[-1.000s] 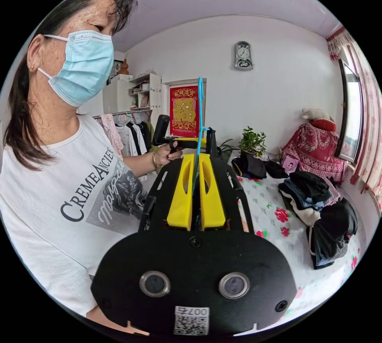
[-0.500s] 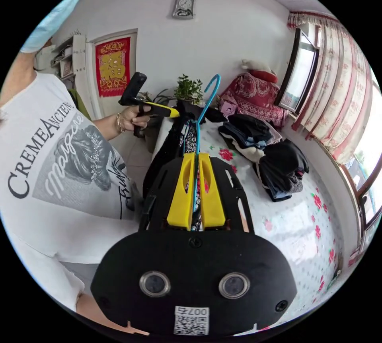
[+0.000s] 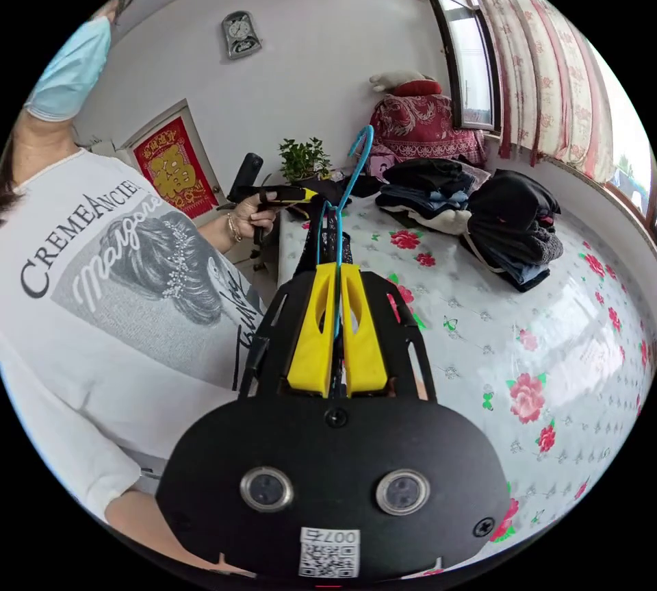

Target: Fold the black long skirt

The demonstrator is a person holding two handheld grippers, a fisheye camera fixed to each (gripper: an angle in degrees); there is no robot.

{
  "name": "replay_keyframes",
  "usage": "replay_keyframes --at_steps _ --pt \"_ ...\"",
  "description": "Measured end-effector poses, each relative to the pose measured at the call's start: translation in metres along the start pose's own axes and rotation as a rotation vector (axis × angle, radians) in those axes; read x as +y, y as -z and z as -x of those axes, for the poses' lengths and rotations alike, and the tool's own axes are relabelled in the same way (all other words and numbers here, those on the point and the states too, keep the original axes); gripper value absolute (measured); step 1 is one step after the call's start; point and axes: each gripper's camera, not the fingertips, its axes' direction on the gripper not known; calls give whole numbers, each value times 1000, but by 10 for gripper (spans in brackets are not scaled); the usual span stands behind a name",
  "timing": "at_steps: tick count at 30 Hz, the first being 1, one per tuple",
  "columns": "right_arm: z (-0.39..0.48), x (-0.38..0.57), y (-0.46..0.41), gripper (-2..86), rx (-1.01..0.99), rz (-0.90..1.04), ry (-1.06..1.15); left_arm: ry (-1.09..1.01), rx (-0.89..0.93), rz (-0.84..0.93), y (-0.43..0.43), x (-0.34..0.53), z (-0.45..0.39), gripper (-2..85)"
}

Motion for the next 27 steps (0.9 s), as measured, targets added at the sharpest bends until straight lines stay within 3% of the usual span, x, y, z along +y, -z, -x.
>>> replay_keyframes --at_steps 7,13,17,19,23,27 --pt "-27 33 41 -1 -157 -144 -87 241 239 -87 25 -39 74 -9" --pt "-59 78 75 -2 -164 -248 -278 398 189 -343 89 -50 130 -8" --pt "-56 85 79 -2 -175 -194 -276 247 59 -123 74 -78 123 2" --pt "-46 74 79 -2 -172 -163 -214 160 34 -10 45 -92 117 73" --pt "-35 62 93 -1 -212 -168 -133 108 55 123 5 -105 117 114" --pt "-29 71 103 -1 -260 -148 -120 74 180 121 -4 -124 124 53"
